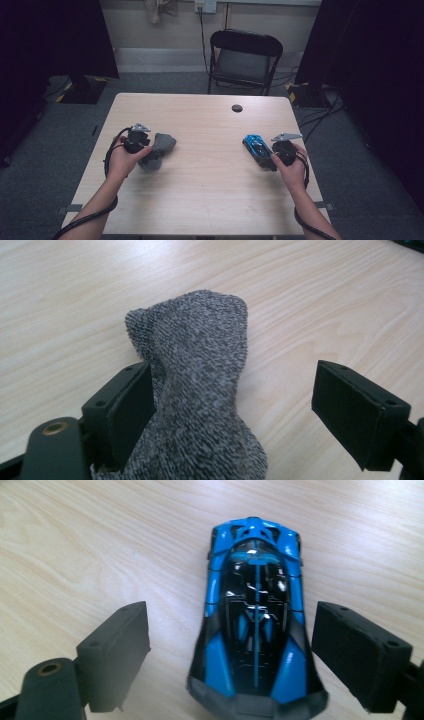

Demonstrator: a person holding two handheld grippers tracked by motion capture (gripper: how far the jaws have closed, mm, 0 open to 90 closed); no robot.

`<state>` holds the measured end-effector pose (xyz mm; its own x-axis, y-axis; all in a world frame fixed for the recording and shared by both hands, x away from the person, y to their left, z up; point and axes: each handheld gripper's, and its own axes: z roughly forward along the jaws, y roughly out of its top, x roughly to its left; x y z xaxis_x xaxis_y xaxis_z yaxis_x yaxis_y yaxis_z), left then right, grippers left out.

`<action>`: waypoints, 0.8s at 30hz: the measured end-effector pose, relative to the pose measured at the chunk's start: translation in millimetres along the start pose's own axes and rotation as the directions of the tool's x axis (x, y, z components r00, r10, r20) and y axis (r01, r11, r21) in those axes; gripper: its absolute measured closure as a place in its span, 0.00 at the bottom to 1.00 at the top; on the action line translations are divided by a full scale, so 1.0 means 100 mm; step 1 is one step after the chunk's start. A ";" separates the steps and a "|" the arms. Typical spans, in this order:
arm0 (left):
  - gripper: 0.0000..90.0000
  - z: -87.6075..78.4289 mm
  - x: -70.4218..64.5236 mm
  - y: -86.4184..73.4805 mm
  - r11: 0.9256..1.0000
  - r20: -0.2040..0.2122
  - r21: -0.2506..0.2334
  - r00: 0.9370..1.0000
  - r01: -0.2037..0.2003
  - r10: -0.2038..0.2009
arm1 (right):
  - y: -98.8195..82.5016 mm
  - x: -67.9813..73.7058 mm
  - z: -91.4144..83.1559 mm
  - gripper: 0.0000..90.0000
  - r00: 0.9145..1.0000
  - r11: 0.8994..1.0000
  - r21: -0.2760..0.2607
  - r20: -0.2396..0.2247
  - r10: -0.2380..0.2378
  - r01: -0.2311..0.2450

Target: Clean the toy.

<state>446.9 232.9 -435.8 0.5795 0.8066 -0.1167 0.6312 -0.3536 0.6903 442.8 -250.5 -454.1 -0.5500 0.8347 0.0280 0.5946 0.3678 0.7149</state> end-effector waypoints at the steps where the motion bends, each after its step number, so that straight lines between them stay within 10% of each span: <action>1: 0.19 -0.01 0.00 -0.01 1.000 0.002 0.000 1.000 -0.007 0.007 | 0.00 0.01 0.00 0.16 1.000 1.000 0.000 -0.003 -0.006 0.006; 24: 0.19 -0.23 -0.12 -0.26 0.999 0.071 -0.022 0.997 -0.037 0.038 | -0.09 0.17 -0.15 0.17 0.998 1.000 -0.012 -0.055 -0.017 0.016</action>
<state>412.1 243.0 -435.8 0.6381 0.7570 -0.1404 0.5979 -0.3724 0.7098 419.0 -245.8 -449.3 -0.5915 0.8044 0.0547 0.5784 0.3761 0.7239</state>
